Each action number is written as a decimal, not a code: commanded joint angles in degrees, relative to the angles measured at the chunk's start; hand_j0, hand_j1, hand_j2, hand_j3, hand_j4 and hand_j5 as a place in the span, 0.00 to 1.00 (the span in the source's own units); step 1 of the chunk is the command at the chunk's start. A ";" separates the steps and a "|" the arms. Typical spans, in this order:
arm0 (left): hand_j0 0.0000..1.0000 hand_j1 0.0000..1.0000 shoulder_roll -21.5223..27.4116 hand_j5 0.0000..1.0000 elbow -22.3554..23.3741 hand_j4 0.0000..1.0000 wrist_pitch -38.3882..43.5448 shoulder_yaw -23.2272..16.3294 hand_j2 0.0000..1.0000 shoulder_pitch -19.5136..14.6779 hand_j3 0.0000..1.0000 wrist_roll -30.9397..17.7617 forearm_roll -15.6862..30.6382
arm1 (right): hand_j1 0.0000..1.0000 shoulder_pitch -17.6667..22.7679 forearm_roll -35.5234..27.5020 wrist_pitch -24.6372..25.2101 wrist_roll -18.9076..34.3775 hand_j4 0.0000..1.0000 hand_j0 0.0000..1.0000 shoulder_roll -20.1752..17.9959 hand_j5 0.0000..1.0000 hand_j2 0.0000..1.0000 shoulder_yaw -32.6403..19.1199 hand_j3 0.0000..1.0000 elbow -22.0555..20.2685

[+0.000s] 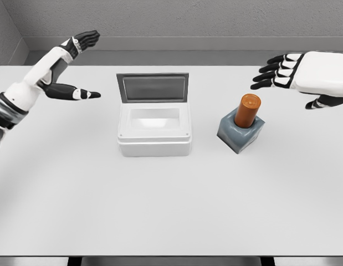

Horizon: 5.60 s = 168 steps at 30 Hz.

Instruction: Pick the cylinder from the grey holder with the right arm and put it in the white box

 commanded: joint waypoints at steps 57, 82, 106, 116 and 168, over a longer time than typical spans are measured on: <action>1.00 1.00 -6.51 1.00 6.43 1.00 27.75 1.92 1.00 -2.28 1.00 -1.89 16.27 | 0.99 -7.94 13.32 0.19 7.48 0.99 0.99 21.54 0.99 0.99 13.80 0.99 17.90; 1.00 1.00 -6.60 1.00 6.43 1.00 27.66 2.36 1.00 -2.28 1.00 -1.89 16.01 | 0.49 -9.87 13.59 0.19 7.48 0.49 0.49 20.92 0.49 0.49 17.93 0.49 16.40; 1.00 1.00 -6.60 1.00 6.43 1.00 27.57 2.45 1.00 -2.46 1.00 -1.89 16.01 | 0.53 -13.47 13.68 0.19 7.48 0.53 0.53 20.66 0.53 0.53 17.75 0.53 13.24; 1.00 1.00 -7.22 1.00 6.78 1.00 27.57 2.36 1.00 -2.63 1.00 -1.89 16.01 | 0.53 -14.79 13.76 0.19 7.48 0.53 0.53 24.79 0.53 0.53 18.01 0.53 13.24; 1.00 1.00 -7.04 1.00 6.69 1.00 27.57 2.80 1.00 -3.78 1.00 -1.89 16.01 | 0.53 -18.49 14.20 0.19 7.48 0.53 0.53 40.44 0.53 0.53 19.77 0.53 18.25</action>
